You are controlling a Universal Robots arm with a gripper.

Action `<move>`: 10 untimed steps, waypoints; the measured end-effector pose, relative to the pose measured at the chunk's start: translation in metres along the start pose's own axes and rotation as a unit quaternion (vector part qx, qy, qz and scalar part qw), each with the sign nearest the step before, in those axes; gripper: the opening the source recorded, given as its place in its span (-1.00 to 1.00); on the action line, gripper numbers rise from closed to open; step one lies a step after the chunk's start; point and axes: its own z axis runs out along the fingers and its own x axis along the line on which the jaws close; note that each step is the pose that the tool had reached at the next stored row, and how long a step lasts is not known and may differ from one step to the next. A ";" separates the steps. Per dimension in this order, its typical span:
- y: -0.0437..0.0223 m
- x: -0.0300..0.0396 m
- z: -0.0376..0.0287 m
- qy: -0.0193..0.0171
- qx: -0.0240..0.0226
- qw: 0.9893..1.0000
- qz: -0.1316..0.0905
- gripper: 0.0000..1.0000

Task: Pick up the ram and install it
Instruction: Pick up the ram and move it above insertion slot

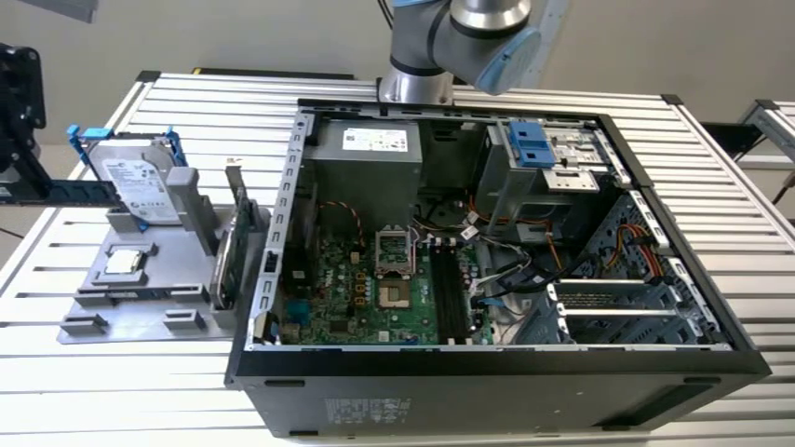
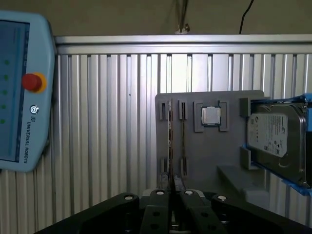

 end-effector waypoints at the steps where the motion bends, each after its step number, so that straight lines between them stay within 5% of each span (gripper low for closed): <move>1: -0.0012 0.0000 0.0000 0.000 0.000 1.000 0.000 -1.00; 7: -0.0078 0.0000 0.0000 0.000 0.000 1.000 0.000 -1.00; 10: -0.0120 -0.0001 -0.0001 -0.003 0.000 1.000 0.000 -1.00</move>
